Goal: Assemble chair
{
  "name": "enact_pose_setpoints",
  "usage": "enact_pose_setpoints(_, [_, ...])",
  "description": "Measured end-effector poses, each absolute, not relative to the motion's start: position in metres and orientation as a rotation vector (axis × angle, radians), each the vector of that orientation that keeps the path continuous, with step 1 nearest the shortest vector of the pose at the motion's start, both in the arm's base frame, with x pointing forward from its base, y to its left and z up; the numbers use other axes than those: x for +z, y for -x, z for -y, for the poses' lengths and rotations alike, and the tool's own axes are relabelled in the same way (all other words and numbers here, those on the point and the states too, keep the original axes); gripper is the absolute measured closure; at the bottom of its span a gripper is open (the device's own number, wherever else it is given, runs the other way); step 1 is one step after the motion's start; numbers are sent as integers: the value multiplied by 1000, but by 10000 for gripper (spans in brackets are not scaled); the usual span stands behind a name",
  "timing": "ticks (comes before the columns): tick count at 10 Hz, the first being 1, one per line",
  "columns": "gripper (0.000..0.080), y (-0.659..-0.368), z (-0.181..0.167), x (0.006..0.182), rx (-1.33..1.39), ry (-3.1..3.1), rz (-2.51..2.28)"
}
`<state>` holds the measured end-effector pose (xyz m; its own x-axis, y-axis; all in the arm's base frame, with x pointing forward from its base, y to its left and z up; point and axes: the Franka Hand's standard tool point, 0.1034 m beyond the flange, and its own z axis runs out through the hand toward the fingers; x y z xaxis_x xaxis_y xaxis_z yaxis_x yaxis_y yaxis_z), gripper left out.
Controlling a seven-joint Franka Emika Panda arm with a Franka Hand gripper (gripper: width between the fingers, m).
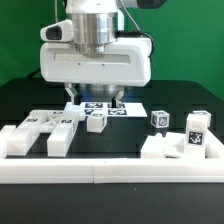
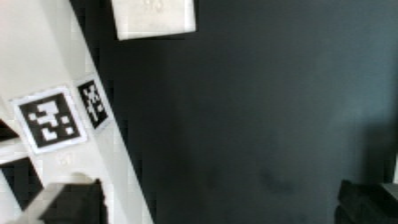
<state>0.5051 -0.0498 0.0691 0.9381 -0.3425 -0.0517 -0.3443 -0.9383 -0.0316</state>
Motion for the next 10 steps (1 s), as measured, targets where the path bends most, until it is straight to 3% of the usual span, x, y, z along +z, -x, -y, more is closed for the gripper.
enact_pose_setpoints(2, [150, -501, 49, 67, 120, 3046, -543])
enact_pose_setpoints(10, [150, -477, 55, 54, 931, 2813, -494])
